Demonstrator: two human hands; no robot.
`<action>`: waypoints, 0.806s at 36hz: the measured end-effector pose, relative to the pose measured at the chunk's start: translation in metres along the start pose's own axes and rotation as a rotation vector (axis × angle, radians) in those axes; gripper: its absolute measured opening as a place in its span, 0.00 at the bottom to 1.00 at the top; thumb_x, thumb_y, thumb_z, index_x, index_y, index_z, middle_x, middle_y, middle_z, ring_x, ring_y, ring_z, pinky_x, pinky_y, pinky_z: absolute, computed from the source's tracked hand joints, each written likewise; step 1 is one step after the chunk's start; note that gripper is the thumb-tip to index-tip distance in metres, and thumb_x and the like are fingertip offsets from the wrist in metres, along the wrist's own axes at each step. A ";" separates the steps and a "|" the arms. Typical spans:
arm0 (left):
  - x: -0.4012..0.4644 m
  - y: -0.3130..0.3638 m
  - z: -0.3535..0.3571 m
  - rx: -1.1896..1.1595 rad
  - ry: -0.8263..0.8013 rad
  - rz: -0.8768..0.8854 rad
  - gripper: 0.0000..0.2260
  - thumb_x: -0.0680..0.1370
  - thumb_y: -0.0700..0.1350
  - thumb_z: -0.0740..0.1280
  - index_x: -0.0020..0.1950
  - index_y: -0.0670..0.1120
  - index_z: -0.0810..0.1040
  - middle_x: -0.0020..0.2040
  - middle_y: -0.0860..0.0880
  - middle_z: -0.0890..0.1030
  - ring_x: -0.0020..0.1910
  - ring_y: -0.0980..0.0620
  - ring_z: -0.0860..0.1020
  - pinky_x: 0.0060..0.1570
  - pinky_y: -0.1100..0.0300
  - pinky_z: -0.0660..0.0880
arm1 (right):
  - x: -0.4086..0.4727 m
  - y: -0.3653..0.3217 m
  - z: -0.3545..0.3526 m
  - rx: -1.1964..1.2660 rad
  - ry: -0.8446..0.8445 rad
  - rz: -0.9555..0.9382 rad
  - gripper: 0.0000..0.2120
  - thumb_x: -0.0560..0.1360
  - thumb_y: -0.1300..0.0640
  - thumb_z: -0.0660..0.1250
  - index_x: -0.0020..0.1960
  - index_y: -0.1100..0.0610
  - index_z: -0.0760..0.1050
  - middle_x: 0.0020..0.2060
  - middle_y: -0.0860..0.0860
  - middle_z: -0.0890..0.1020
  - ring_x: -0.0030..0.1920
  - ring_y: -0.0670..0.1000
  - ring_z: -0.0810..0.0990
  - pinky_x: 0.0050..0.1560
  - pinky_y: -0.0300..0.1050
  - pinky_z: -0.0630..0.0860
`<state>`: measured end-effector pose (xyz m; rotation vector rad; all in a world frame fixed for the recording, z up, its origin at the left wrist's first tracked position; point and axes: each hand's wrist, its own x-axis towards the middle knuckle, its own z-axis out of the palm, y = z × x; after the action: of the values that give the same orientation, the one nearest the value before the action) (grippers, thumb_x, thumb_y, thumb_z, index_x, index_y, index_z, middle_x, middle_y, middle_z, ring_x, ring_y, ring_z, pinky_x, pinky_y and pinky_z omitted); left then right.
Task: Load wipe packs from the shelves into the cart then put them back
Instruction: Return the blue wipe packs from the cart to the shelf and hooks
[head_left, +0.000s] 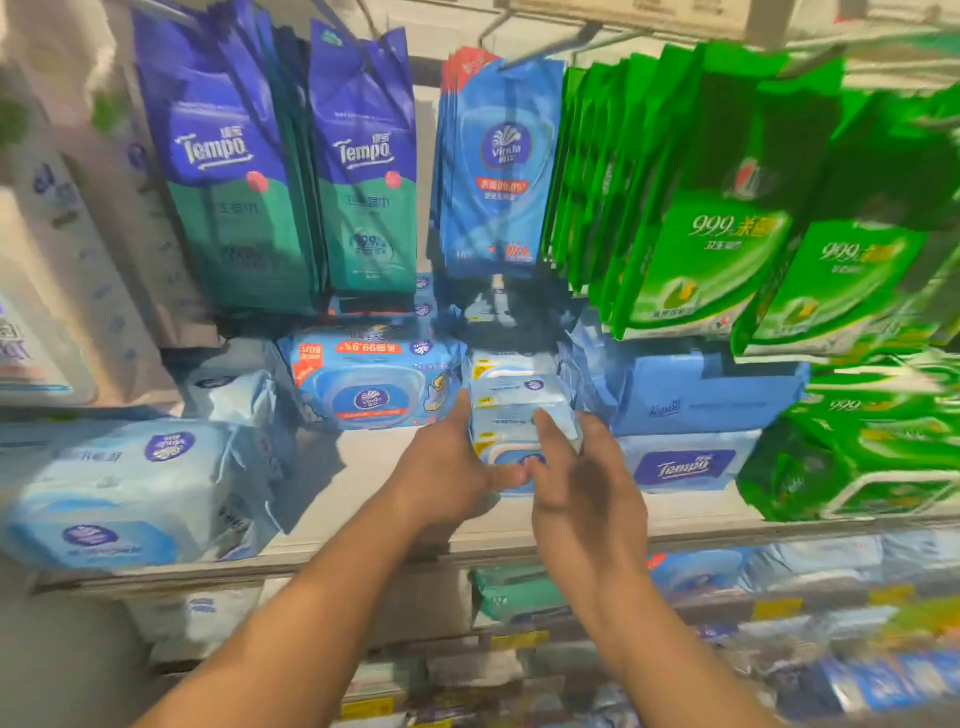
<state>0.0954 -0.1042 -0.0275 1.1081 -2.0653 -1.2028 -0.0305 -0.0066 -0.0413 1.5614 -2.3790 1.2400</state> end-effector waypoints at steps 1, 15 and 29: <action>0.001 -0.001 0.001 0.002 0.006 0.000 0.35 0.62 0.63 0.78 0.67 0.62 0.71 0.54 0.60 0.85 0.54 0.57 0.83 0.58 0.50 0.79 | 0.002 -0.001 0.000 0.101 -0.002 0.075 0.14 0.81 0.47 0.62 0.67 0.44 0.73 0.56 0.35 0.73 0.53 0.38 0.71 0.53 0.33 0.70; 0.013 0.002 0.005 0.069 0.070 -0.012 0.28 0.70 0.52 0.80 0.67 0.57 0.73 0.54 0.60 0.84 0.54 0.59 0.82 0.55 0.62 0.76 | 0.017 0.002 -0.006 -0.050 -0.261 -0.073 0.23 0.83 0.57 0.58 0.77 0.48 0.66 0.67 0.49 0.73 0.67 0.53 0.73 0.65 0.47 0.72; -0.069 0.017 0.011 0.287 0.289 -0.144 0.43 0.71 0.56 0.78 0.80 0.50 0.61 0.74 0.49 0.72 0.73 0.52 0.68 0.61 0.67 0.66 | 0.001 0.010 -0.023 -0.128 -0.368 -0.064 0.14 0.80 0.53 0.64 0.64 0.55 0.73 0.57 0.53 0.79 0.60 0.56 0.78 0.62 0.48 0.73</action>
<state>0.1184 -0.0365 -0.0195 1.4894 -1.9973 -0.7652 -0.0471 0.0086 -0.0310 1.9479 -2.5259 0.8282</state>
